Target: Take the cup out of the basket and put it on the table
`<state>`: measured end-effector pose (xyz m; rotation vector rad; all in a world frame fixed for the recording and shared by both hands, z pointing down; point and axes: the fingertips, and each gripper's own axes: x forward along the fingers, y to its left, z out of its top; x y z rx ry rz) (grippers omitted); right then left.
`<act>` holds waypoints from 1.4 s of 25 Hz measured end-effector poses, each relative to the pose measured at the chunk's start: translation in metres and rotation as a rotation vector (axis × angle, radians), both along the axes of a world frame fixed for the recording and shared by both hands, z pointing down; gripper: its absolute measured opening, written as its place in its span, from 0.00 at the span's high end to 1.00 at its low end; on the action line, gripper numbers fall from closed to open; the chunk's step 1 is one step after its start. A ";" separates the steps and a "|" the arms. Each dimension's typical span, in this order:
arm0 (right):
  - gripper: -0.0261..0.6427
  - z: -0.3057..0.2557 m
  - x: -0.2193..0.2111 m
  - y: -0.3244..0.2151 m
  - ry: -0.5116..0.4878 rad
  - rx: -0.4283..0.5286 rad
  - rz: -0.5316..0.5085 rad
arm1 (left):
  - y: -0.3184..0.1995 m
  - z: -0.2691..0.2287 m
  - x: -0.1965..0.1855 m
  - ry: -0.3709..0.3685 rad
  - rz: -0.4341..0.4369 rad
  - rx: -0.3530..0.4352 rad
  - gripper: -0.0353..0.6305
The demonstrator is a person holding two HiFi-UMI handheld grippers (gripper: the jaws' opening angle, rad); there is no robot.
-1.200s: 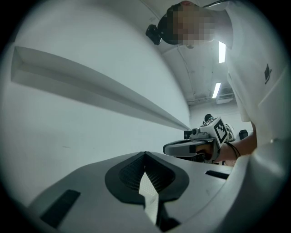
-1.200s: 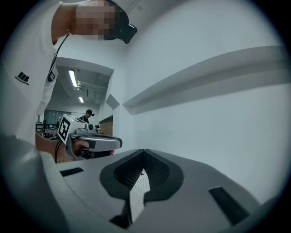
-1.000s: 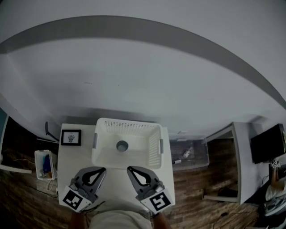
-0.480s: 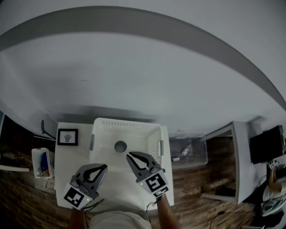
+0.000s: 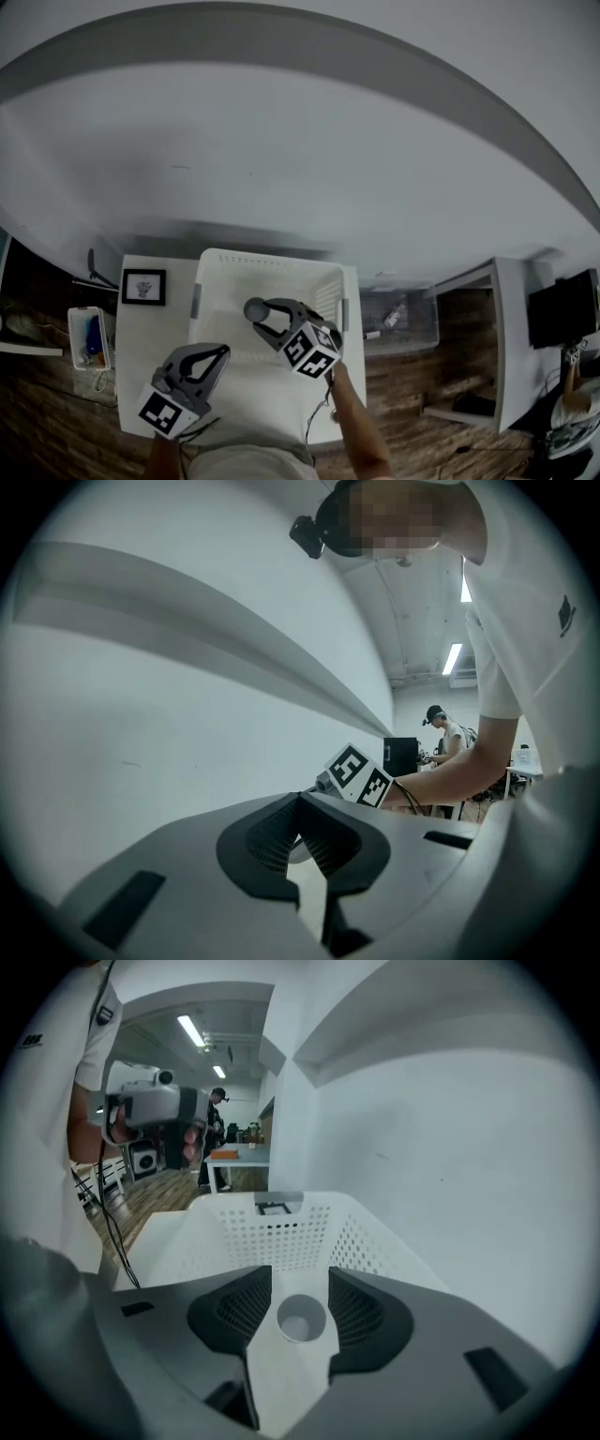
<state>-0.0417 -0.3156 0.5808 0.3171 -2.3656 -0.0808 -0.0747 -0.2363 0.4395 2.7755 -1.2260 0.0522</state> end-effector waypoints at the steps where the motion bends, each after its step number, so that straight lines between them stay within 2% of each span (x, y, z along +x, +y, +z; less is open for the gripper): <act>1: 0.70 0.008 -0.001 -0.002 0.026 -0.003 -0.015 | -0.001 0.002 0.000 -0.005 -0.001 -0.005 0.95; 12: 0.45 0.083 -0.009 -0.016 0.264 -0.054 -0.176 | -0.017 0.011 -0.002 -0.022 -0.009 -0.026 0.95; 20: 0.42 0.126 -0.008 -0.021 0.363 -0.088 -0.223 | -0.026 0.017 0.000 -0.037 -0.008 -0.037 0.95; 28: 0.42 0.147 -0.008 -0.022 0.392 -0.142 -0.245 | -0.033 0.023 0.001 -0.040 -0.012 -0.056 0.95; 35: 0.42 0.148 -0.008 -0.022 0.397 -0.141 -0.252 | -0.034 0.025 0.005 -0.040 -0.003 -0.057 0.95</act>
